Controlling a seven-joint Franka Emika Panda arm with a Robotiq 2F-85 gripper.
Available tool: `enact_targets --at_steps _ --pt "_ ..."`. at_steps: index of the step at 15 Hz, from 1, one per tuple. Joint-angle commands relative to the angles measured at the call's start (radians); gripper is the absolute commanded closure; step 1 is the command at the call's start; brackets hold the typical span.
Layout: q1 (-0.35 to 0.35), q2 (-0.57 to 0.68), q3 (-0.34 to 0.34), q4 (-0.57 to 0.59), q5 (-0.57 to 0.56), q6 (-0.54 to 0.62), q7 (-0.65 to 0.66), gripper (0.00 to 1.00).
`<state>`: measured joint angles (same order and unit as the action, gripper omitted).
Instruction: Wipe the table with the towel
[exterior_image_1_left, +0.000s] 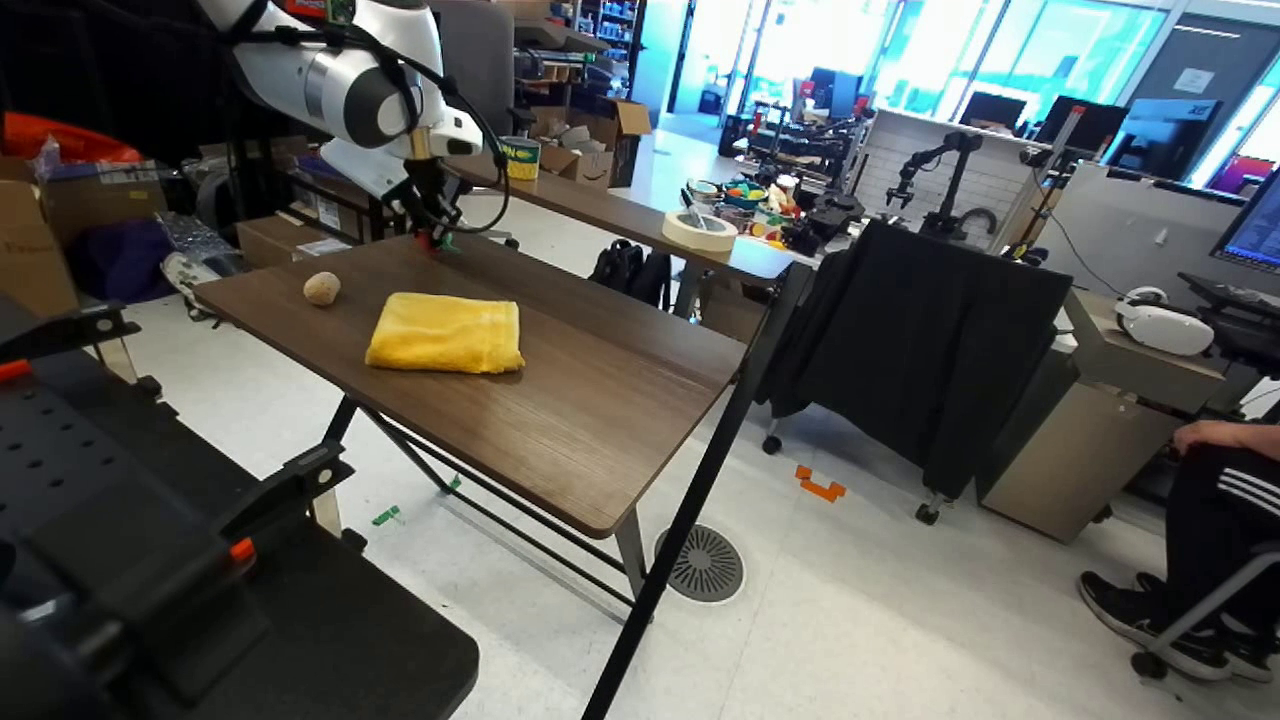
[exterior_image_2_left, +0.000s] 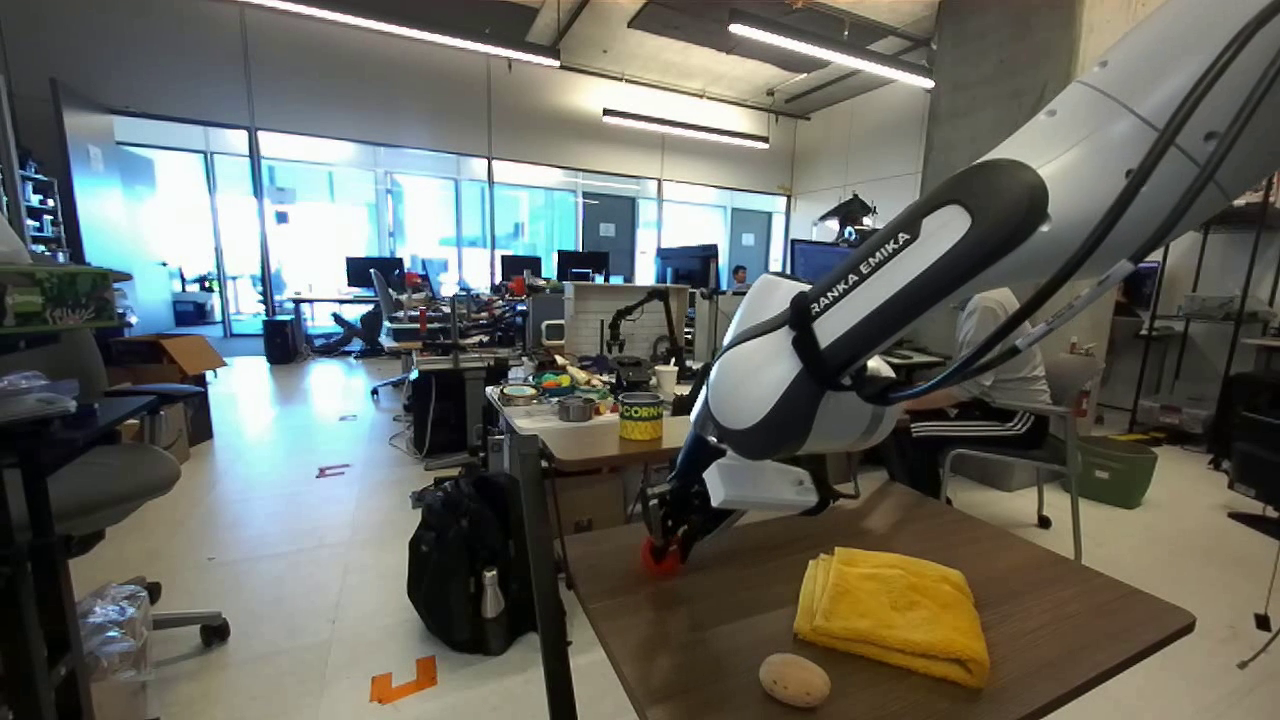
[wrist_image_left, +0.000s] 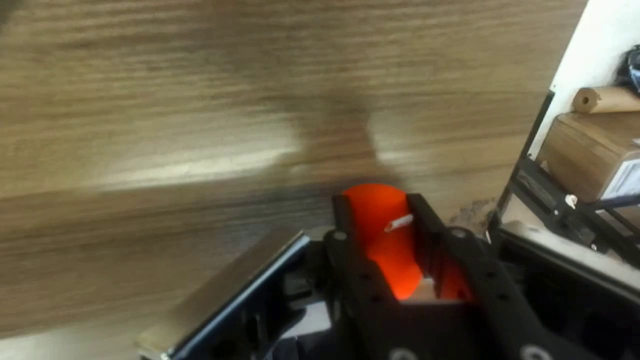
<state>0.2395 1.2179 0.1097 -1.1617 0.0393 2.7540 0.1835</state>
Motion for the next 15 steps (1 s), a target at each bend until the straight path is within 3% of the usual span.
enact_targets --at_steps 1,5,10,12,15 --pt "-0.001 -0.126 -0.083 -0.144 -0.015 0.13 0.045 1.0" --pt "0.024 -0.214 -0.321 -0.28 -0.019 0.135 0.164 1.0" --pt "0.061 -0.195 -0.581 -0.356 -0.043 0.098 0.312 0.99" --pt "0.087 -0.178 -0.661 -0.375 -0.035 0.058 0.395 0.99" --pt "0.105 -0.145 -0.698 -0.386 -0.04 0.008 0.47 0.99"
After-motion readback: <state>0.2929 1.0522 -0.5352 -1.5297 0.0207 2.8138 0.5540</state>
